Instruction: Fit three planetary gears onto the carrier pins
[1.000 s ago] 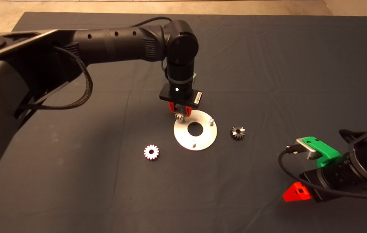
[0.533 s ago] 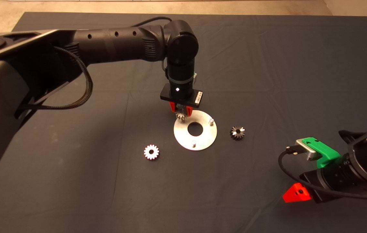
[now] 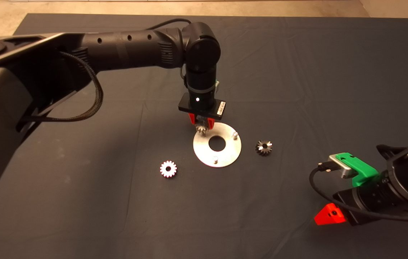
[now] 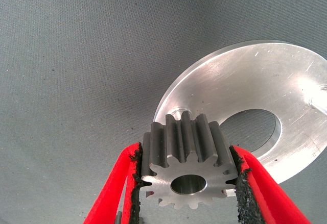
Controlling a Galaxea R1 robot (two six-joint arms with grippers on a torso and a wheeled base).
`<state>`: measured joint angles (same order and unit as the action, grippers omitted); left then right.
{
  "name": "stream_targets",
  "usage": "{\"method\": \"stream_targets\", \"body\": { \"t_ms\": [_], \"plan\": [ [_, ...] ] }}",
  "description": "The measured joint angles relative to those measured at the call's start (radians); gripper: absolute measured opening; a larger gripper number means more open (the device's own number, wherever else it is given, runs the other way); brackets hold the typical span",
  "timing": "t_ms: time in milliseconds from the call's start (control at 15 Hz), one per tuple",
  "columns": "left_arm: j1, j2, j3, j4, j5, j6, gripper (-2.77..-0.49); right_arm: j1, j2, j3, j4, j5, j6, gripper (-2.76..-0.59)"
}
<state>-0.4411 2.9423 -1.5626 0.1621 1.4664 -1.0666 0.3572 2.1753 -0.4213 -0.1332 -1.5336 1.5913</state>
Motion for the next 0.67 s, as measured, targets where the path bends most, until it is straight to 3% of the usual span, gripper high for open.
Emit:
{"method": "stream_targets", "body": {
  "t_ms": [667],
  "plan": [
    [0.000,0.000,0.000,0.000,0.011,0.000,-2.27,0.000,0.000,0.000,0.000,0.000,0.000,-0.59]
  ]
}}
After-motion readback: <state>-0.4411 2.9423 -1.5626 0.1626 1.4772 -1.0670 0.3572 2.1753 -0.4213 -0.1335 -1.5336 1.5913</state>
